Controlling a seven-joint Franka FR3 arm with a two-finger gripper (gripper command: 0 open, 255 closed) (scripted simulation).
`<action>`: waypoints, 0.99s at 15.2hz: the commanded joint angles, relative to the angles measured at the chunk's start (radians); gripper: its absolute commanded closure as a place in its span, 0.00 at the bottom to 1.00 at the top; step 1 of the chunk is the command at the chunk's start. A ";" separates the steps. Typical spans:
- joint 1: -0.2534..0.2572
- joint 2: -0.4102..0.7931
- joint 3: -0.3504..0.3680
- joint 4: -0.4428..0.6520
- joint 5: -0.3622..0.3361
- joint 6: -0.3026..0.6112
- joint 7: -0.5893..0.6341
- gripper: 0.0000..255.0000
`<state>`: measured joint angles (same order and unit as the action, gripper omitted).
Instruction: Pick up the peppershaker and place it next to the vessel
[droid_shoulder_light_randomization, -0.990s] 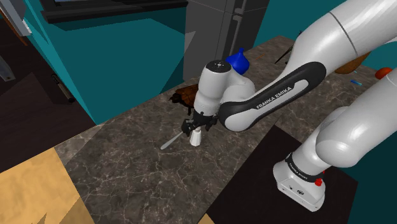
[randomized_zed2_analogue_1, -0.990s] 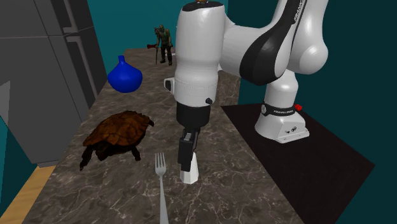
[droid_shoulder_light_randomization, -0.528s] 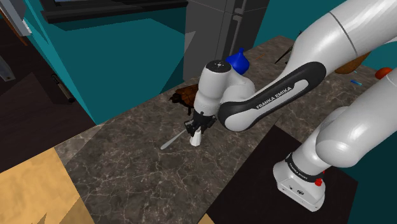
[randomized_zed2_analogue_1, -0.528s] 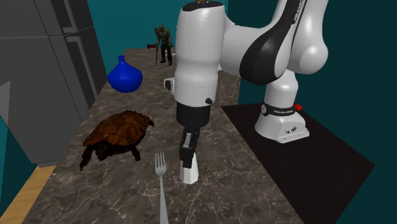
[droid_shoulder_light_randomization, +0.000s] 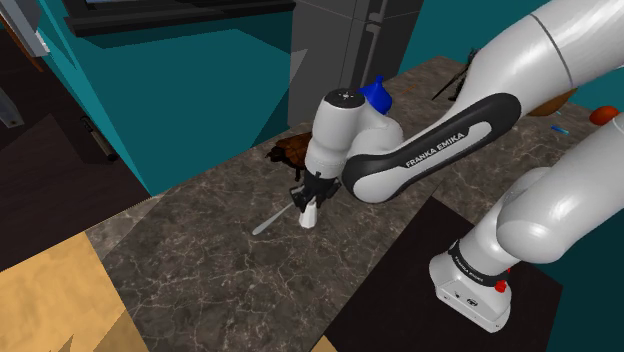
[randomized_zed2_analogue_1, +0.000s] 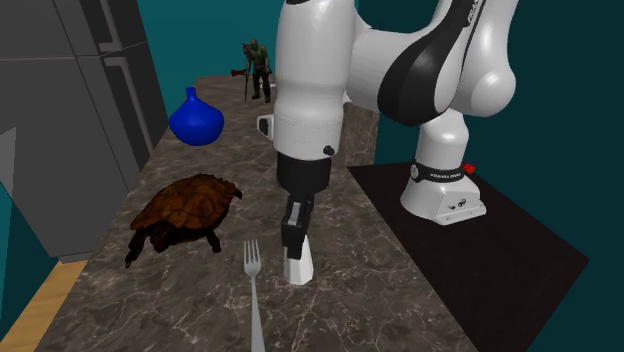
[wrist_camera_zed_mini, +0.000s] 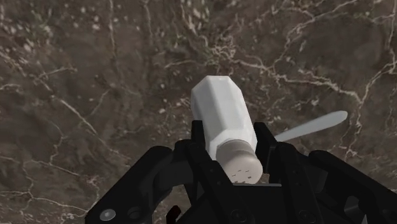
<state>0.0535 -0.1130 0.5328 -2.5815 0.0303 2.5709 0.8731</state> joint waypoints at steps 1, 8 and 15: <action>0.005 -0.024 -0.005 0.005 0.020 -0.027 -0.017 1.00; 0.022 -0.109 -0.025 0.038 0.074 -0.138 -0.060 1.00; 0.033 -0.178 -0.046 0.083 0.102 -0.247 -0.086 1.00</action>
<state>0.0854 -0.2825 0.4893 -2.5057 0.1289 2.3393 0.7901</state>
